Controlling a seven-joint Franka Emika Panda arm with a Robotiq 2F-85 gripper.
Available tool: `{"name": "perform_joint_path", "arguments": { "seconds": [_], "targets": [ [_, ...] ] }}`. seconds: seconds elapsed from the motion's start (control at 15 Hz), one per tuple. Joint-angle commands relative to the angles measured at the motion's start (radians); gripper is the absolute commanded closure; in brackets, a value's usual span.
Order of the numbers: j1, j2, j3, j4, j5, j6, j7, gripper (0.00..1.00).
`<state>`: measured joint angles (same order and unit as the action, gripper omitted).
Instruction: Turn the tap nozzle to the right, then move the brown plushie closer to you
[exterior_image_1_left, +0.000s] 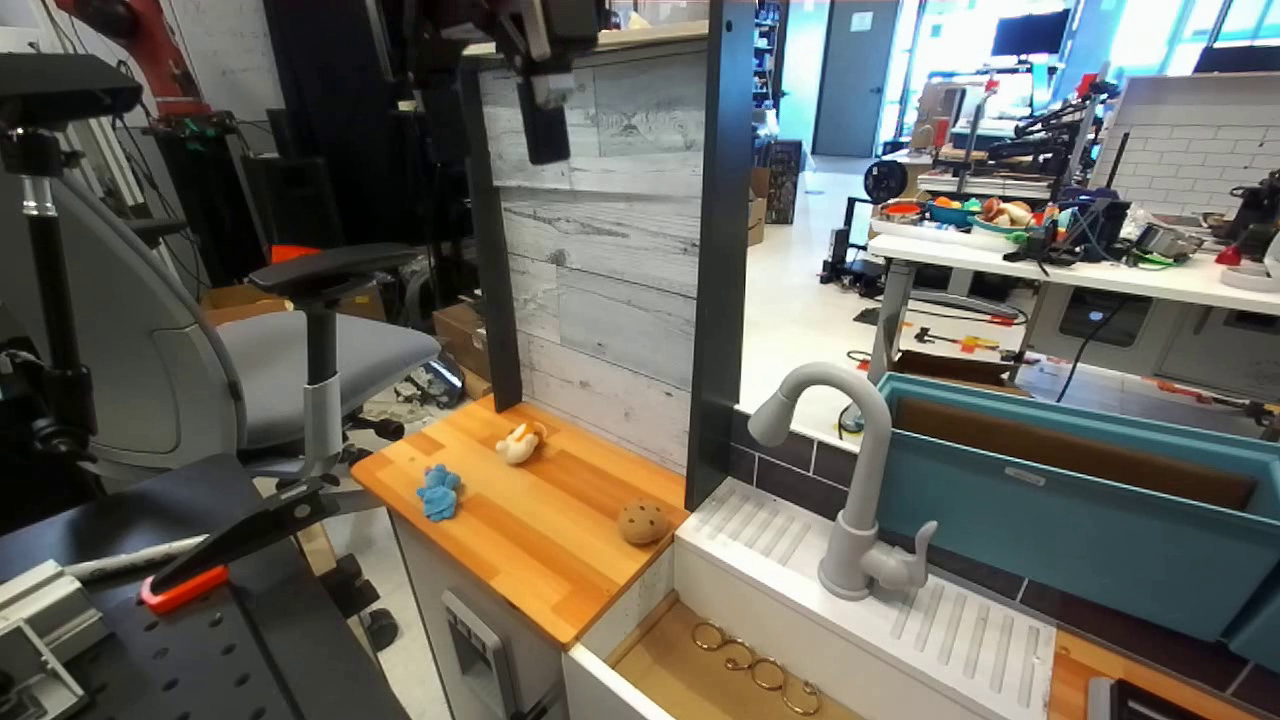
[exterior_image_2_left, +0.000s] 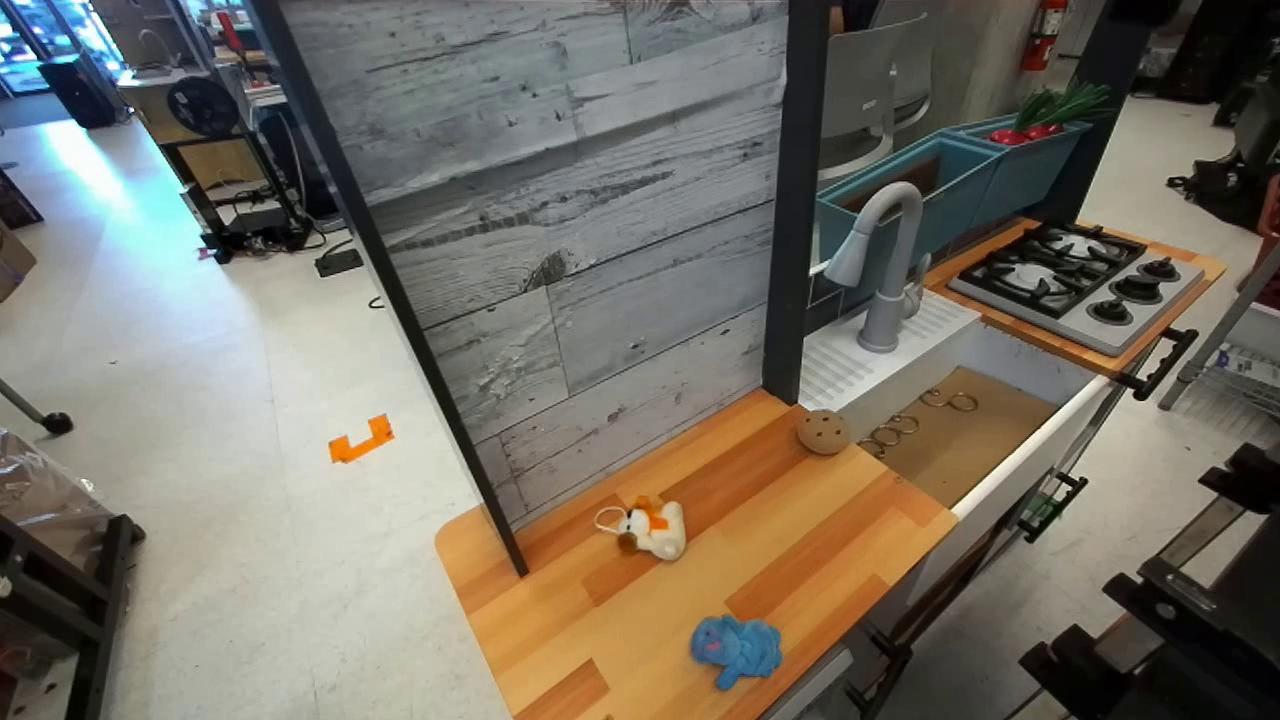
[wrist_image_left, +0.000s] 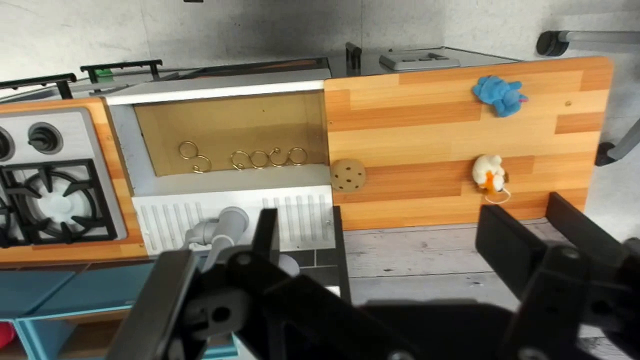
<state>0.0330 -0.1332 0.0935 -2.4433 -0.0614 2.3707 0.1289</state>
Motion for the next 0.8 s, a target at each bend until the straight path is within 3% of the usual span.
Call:
{"name": "perform_joint_path", "arguments": {
  "seconds": [0.0, 0.4, 0.73],
  "targets": [
    [-0.037, 0.109, -0.033, 0.012, -0.072, 0.115, 0.075, 0.0],
    [-0.027, 0.312, -0.099, 0.041, -0.155, 0.379, 0.223, 0.0],
    [0.048, 0.481, -0.21, 0.099, -0.151, 0.636, 0.316, 0.0]
  ]
}}
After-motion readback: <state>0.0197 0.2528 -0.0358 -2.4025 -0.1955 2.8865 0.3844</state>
